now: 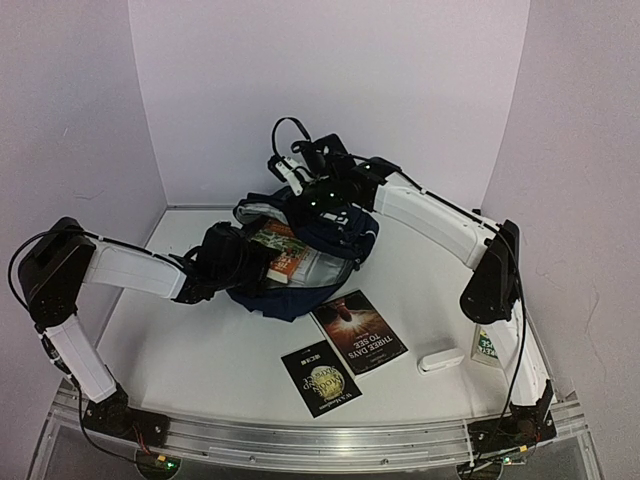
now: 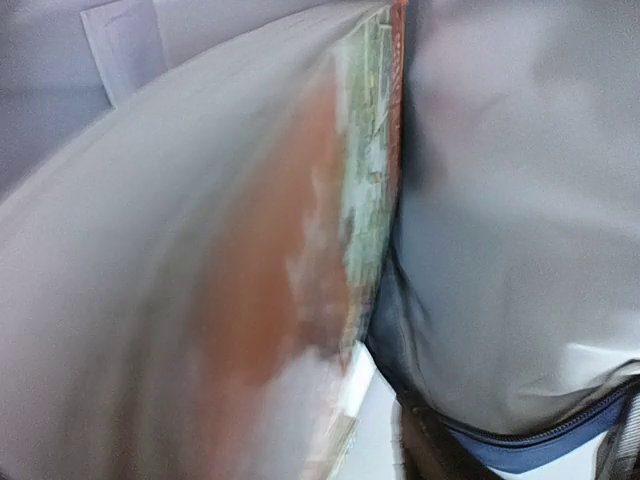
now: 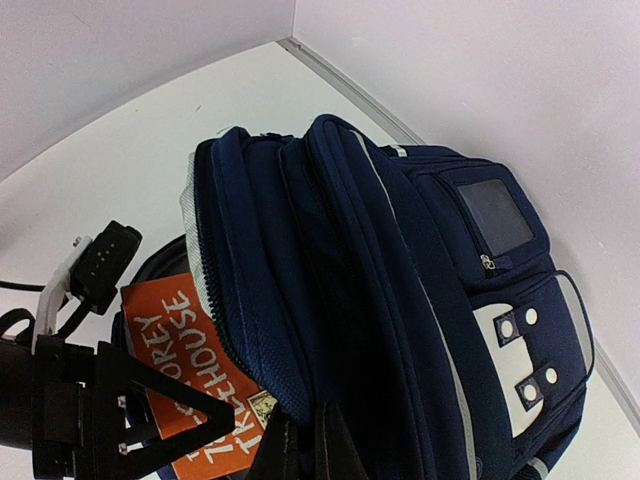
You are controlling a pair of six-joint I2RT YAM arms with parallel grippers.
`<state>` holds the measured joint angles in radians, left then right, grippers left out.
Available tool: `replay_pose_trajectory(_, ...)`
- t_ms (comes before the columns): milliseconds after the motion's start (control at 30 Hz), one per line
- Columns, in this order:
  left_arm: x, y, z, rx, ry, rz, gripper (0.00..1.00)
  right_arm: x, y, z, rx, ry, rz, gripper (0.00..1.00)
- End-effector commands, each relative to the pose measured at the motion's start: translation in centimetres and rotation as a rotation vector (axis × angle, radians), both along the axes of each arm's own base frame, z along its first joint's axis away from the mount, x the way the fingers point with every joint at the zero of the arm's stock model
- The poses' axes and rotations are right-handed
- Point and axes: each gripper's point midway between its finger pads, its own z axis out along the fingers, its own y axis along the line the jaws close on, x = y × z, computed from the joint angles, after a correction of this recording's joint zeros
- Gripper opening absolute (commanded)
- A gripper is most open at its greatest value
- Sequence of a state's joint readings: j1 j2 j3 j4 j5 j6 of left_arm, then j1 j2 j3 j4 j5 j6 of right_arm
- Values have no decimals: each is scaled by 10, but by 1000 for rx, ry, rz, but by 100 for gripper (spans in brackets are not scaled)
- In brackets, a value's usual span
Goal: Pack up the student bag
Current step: Place the book in the student bag.
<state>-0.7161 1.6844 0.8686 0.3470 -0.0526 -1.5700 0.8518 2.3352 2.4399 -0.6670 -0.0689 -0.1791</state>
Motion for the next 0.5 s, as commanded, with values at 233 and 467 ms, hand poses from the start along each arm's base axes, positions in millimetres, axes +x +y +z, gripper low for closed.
replay_pose_trajectory(233,30,-6,28,-23,-95,-5,4,-12,1,86,167,-117,22,0)
replay_pose_trajectory(467,62,-14,41,13,-128,-42,37,-12,-1,87,169,-114,17,0)
